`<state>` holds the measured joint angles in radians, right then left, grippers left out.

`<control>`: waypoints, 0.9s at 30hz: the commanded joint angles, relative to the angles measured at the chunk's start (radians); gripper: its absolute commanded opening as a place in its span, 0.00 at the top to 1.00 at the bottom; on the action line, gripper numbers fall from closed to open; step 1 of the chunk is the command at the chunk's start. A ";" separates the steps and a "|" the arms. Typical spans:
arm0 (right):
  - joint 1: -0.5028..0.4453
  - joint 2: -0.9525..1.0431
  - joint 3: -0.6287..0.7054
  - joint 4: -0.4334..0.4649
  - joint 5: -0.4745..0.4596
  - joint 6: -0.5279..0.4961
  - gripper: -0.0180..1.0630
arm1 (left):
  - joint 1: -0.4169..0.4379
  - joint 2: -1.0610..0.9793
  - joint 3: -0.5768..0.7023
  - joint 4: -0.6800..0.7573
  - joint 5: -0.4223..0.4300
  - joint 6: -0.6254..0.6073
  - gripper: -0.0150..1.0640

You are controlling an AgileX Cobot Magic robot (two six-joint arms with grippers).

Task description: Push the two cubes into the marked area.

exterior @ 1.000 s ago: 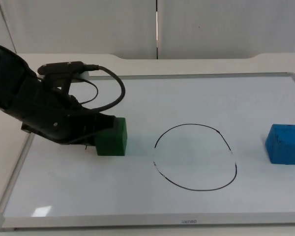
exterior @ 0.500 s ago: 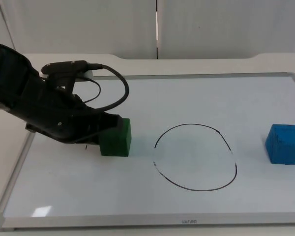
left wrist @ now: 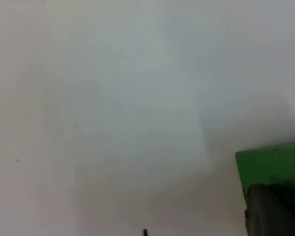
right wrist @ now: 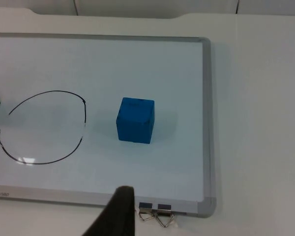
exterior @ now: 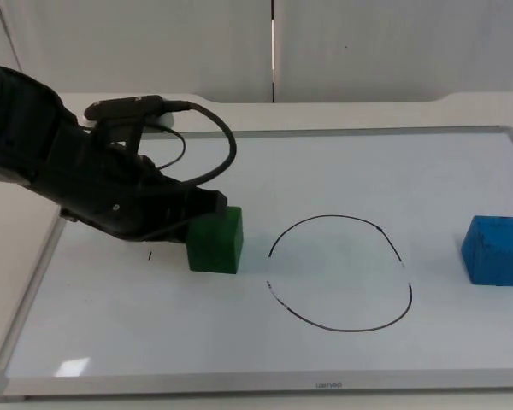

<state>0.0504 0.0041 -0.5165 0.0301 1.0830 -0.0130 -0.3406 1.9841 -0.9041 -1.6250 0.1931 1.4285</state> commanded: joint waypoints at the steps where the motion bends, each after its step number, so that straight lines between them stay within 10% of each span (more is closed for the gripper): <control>1: -0.005 -0.004 0.001 -0.003 -0.005 -0.003 0.01 | -0.016 0.002 -0.005 -0.015 0.007 0.003 0.99; 27: -0.005 -0.004 0.001 -0.001 -0.005 -0.003 0.01 | -0.023 0.062 -0.010 -0.095 0.083 0.040 0.99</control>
<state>0.0504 0.0041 -0.5165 0.0301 1.0830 -0.0163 -0.3564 2.0446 -0.9115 -1.7046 0.2560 1.4625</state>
